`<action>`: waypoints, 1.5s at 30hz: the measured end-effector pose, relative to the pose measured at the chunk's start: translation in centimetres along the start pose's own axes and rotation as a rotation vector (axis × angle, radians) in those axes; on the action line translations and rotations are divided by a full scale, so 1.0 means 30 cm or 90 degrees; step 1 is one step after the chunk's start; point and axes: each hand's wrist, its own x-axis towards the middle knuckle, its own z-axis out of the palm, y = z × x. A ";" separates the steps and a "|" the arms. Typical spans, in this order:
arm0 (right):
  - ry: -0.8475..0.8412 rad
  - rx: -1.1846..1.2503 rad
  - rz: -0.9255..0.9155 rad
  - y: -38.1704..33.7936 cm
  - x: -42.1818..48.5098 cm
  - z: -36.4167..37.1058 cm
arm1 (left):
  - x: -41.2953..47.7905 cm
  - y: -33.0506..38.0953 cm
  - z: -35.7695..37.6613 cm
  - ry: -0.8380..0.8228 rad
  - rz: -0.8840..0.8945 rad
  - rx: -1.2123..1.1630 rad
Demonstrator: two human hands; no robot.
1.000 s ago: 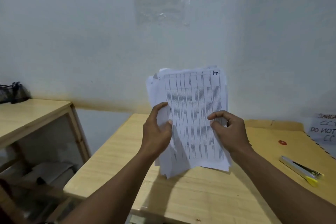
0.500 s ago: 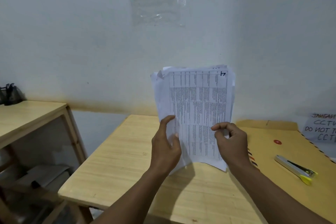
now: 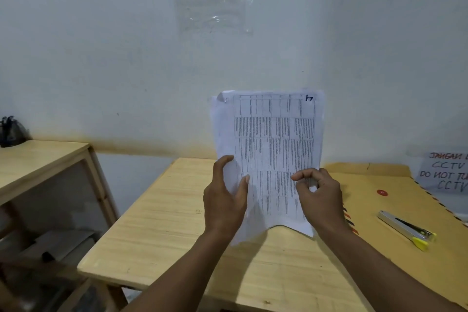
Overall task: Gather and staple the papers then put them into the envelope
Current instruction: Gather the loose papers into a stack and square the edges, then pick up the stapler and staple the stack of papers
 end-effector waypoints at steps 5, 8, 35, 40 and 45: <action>-0.027 -0.016 -0.001 0.001 0.013 -0.020 | 0.058 0.023 -0.019 -0.066 -0.064 -0.067; -0.068 -0.022 0.036 0.024 0.019 -0.040 | 0.079 0.011 -0.029 -0.127 -0.143 -0.096; -0.292 -0.290 -0.128 -0.019 0.154 0.018 | 0.005 -0.046 -0.046 -0.493 -0.332 -0.145; -0.331 -0.294 -0.159 -0.017 0.141 0.048 | 0.034 -0.016 0.005 -0.468 -0.288 -0.098; -0.333 -0.309 -0.156 -0.008 0.137 0.039 | 0.023 -0.028 0.019 -0.442 -0.252 -0.026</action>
